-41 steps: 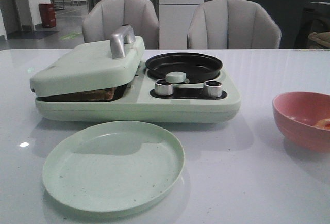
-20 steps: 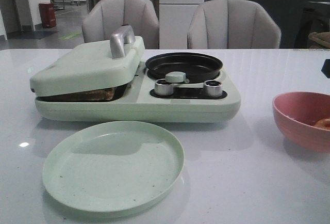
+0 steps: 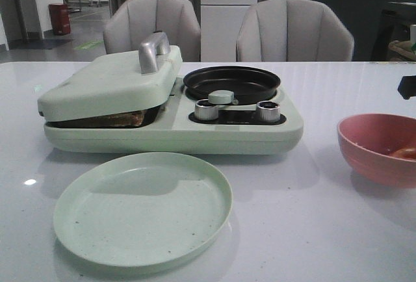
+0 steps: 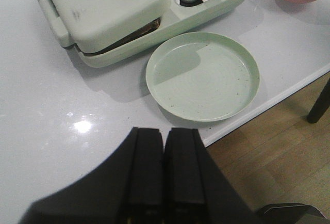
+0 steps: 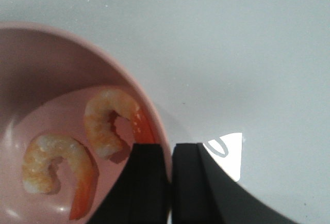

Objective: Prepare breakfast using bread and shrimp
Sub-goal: 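Grasp the pink bowl rim with the right gripper and lift it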

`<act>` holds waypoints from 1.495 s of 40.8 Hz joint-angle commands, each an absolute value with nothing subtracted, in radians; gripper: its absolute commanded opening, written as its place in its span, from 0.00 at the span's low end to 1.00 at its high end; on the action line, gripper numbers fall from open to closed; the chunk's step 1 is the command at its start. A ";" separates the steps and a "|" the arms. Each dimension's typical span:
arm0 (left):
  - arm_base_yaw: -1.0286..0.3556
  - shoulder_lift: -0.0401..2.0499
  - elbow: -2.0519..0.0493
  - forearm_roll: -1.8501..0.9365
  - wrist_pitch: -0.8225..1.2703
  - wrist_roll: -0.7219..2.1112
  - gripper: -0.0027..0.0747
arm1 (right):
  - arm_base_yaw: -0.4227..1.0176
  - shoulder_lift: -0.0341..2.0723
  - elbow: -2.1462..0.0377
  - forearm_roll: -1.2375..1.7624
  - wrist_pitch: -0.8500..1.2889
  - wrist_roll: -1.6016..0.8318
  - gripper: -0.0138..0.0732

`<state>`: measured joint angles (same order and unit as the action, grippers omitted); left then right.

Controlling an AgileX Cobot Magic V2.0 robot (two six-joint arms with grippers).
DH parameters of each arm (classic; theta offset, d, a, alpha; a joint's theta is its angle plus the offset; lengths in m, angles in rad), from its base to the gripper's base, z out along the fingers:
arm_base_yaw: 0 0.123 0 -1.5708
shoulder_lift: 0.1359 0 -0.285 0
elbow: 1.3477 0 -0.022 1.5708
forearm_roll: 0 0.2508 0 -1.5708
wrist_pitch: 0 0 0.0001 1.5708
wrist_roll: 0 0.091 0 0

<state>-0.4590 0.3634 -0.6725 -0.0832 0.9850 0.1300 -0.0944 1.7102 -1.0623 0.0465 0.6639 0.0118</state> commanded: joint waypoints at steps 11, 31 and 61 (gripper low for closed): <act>-0.466 0.372 -0.698 -0.096 0.913 0.119 0.17 | 0.005 1.575 -1.264 0.010 0.668 0.000 0.21; -0.466 0.372 -0.698 -0.096 0.913 0.119 0.16 | 0.503 1.712 -1.775 -0.916 0.855 0.376 0.21; -0.466 0.372 -0.698 -0.096 0.913 0.119 0.16 | 0.709 2.101 -1.874 -1.798 1.141 0.589 0.21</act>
